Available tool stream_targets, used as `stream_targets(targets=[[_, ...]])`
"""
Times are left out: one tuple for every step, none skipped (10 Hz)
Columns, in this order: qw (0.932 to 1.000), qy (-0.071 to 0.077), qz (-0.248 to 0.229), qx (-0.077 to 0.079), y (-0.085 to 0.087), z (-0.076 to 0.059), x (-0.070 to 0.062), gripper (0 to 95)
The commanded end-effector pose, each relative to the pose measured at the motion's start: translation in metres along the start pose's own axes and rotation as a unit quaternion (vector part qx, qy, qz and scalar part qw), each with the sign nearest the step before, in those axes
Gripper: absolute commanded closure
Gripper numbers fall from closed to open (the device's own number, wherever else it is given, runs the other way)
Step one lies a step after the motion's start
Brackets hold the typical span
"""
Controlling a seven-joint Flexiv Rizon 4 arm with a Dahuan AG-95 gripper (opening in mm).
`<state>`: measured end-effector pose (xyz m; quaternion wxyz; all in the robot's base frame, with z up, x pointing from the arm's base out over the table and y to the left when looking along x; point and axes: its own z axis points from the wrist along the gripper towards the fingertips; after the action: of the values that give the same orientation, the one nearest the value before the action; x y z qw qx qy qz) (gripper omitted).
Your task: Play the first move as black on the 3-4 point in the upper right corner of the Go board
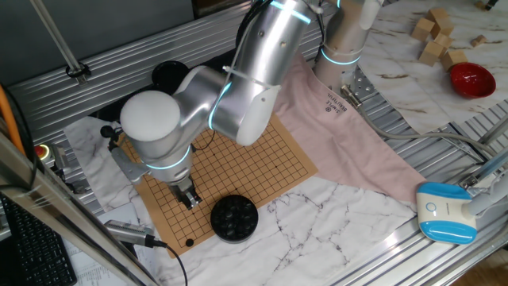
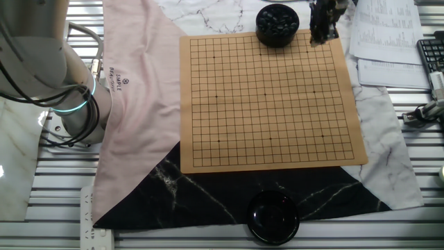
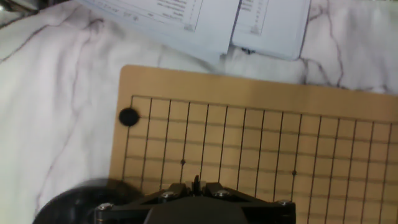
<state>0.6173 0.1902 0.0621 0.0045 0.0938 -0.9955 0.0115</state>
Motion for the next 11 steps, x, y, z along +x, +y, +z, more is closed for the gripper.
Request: stream_targets(targets=[[1.0000,0.001,0.002,0.001,-0.002,0.006,-0.002,95.0],[1.0000,0.000,-0.003,0.001,-0.004,0.007,-0.004,95.0],[1.0000,0.000,-0.008,0.001,-0.007,0.008,-0.008,95.0],[0.9999,0.000,-0.010,0.001,-0.009,0.009,-0.011,95.0],[1.0000,0.000,-0.009,0.001,-0.009,0.010,-0.012,95.0],[0.9999,0.000,-0.011,0.001,-0.010,0.012,-0.012,95.0],[0.9999,0.000,-0.010,0.002,-0.010,0.014,-0.011,95.0],[1.0000,0.000,-0.007,0.003,-0.010,0.022,-0.011,95.0],[1.0000,-0.002,-0.006,0.003,-0.011,0.026,-0.011,95.0],[1.0000,-0.002,-0.004,0.002,-0.011,0.028,-0.011,95.0],[1.0000,-0.001,-0.003,0.000,-0.011,0.029,-0.011,95.0]])
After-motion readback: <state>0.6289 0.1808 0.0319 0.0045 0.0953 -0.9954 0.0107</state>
